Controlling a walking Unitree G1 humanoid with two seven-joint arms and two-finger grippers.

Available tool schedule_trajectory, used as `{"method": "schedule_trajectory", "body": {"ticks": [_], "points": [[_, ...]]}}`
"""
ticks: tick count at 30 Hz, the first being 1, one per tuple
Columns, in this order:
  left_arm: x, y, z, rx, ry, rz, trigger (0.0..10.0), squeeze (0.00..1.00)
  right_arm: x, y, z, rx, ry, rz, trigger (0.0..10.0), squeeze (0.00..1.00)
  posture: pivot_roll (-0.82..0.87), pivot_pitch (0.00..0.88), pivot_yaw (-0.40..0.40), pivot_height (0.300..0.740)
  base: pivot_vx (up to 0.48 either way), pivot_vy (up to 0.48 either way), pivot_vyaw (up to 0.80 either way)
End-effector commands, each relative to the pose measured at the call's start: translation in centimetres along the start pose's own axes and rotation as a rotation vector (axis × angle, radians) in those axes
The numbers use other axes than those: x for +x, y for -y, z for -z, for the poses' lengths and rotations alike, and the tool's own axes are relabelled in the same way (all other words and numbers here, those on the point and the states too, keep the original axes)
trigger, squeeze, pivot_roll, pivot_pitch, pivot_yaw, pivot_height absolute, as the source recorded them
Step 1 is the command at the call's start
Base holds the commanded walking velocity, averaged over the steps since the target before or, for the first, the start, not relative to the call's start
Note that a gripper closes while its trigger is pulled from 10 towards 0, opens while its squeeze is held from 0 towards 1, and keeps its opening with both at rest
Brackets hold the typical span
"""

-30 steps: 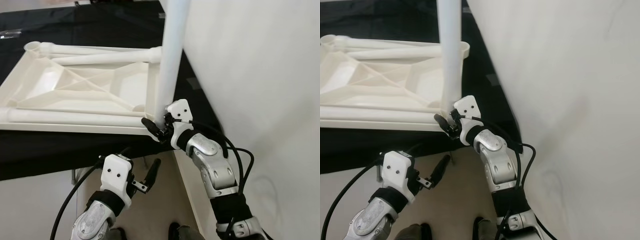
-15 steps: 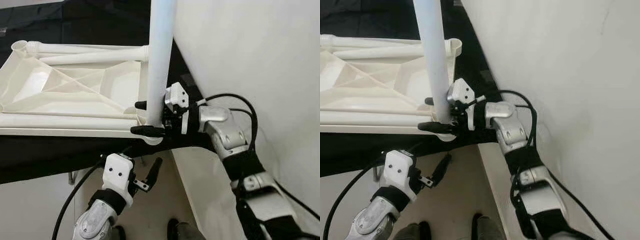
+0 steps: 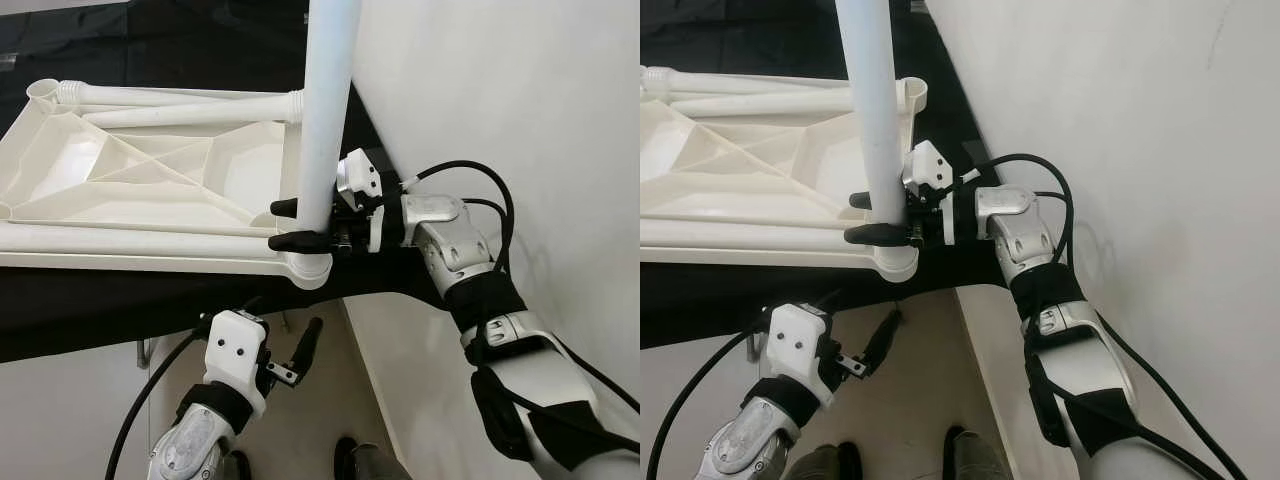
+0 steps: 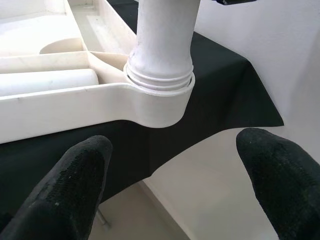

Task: Building children table

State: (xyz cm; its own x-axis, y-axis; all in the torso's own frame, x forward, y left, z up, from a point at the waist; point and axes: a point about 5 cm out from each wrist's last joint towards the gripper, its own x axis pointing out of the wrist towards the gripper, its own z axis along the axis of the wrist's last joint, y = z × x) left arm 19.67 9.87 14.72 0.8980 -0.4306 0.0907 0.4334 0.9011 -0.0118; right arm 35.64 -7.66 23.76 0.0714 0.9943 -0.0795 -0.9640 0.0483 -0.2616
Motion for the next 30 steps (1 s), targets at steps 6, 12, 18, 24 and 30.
{"method": "schedule_trajectory", "body": {"ticks": [6,12,18,24,30], "points": [[-0.2,0.3,0.2,-0.013,-0.01,0.006,10.0,0.0,-0.8,-0.7,1.3,0.051,0.057,0.003,0.0,0.0,0.09,0.267,-0.067,0.74,0.0,0.0,0.0],[-0.2,0.3,0.2,-0.017,-0.01,0.011,10.0,0.0,-1.6,-0.9,1.9,0.037,0.059,0.114,0.0,0.0,0.08,0.271,-0.064,0.74,0.0,0.0,0.0],[-0.2,0.2,0.0,-0.02,-0.01,0.015,10.0,0.0,-3.3,-2.8,6.0,0.27,-0.023,1.086,0.0,0.0,0.07,0.282,-0.08,0.74,0.0,0.0,0.0],[-0.1,-0.1,0.1,-0.02,-0.014,0.015,10.0,0.0,-0.7,-6.3,6.7,0.277,-0.023,1.025,0.0,0.0,0.05,0.267,-0.047,0.74,0.0,0.0,0.0],[0.1,-0.1,0.1,-0.017,-0.013,0.029,10.0,0.0,1.0,-4.9,5.1,0.204,0.038,0.88,10.0,0.0,0.06,0.268,-0.053,0.74,0.0,0.0,0.0]]}}
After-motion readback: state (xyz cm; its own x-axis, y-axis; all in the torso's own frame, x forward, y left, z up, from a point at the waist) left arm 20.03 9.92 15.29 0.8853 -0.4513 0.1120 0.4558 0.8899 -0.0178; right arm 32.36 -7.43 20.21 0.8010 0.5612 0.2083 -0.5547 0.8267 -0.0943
